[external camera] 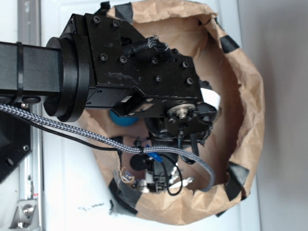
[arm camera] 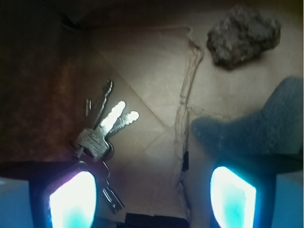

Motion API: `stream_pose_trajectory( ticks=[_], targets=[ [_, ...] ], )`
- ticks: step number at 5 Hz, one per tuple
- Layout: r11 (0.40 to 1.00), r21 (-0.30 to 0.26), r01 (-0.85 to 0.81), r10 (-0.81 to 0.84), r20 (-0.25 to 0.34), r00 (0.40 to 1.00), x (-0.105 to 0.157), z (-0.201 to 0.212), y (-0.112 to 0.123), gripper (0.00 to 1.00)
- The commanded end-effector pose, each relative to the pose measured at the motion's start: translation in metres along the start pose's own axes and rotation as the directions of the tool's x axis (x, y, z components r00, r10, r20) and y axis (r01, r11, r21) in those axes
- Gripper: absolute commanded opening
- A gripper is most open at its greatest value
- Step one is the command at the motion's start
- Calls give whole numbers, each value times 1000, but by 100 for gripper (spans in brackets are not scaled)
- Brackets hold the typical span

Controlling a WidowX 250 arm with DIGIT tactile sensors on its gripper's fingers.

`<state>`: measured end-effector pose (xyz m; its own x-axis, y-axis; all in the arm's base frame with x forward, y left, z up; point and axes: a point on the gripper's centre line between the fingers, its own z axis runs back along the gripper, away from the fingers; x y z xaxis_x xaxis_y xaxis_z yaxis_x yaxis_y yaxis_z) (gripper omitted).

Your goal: Grab the silver keys.

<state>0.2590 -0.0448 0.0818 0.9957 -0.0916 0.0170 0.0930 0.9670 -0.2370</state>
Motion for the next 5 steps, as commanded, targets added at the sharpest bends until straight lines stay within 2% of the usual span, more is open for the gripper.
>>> stream_pose_trajectory(
  ticks=[1,2,5],
  targets=[
    [1000,-18,6,-6,33,999,13,14,-2,100],
    [999,-41,8,-9,-2,1000,14,8,-5,100],
    [988,-134,77,-87,-70,994,-11,-11,-27,100]
  ],
)
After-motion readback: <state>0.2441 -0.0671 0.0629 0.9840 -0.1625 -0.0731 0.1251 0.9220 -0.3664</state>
